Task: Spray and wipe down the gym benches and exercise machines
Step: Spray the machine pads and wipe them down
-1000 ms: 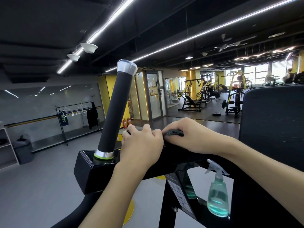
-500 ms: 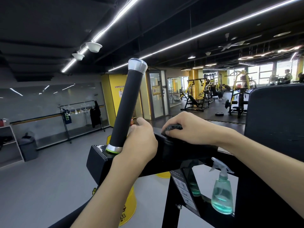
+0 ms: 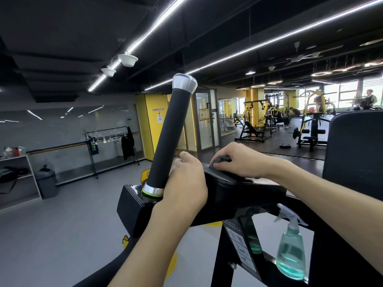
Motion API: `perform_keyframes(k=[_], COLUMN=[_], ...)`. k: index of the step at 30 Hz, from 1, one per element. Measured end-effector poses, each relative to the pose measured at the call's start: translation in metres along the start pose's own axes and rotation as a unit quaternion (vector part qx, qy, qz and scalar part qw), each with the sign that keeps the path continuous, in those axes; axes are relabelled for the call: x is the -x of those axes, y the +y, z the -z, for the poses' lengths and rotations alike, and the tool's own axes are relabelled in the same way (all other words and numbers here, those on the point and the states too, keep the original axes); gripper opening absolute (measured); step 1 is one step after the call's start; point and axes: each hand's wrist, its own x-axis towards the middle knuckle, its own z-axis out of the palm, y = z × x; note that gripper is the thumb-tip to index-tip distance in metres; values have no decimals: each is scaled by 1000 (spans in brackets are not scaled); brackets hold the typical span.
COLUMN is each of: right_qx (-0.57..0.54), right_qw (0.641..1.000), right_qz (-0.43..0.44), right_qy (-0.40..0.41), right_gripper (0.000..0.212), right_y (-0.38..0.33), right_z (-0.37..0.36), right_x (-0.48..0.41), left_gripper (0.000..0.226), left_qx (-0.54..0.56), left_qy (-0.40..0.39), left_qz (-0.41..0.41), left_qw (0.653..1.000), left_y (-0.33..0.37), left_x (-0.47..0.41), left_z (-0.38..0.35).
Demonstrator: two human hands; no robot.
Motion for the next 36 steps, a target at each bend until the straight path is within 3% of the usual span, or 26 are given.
perform_keyframes(k=[5, 10, 14, 19, 24, 30, 33, 36], right_qx=[-51, 38, -31, 10, -71, -47, -28, -98], right_qw=[996, 999, 997, 1000, 990, 996, 994, 986], right_qz=[68, 3, 71, 10, 115, 68, 108, 133], right_qy=[6, -8, -5, 16, 39, -20, -2, 14], right_gripper=[16, 17, 18, 7, 12, 21, 26, 14], right_y=[-11, 6, -5, 6, -14, -3, -9, -17], right_z=[-4, -7, -11, -15, -23, -9, -10, -12], right_x=[-6, -28, -32, -46, -46, -40, -38, -35], left_gripper=[29, 34, 30, 33, 30, 31, 32, 34], left_qx=[-9, -19, -30, -49, -46, -22, -12, -4], left_qy=[24, 40, 53, 59, 67, 59, 56, 54], left_qz=[-7, -1, -3, 4, 8, 19, 17, 14], left_qw=[1000, 999, 998, 997, 997, 998, 998, 998], left_y=[0, 1, 2, 2, 3, 3, 2, 2], left_x=[-1, 0, 1, 2, -1, 1, 1, 1], left_z=[-2, -3, -4, -5, -6, -4, -4, -4])
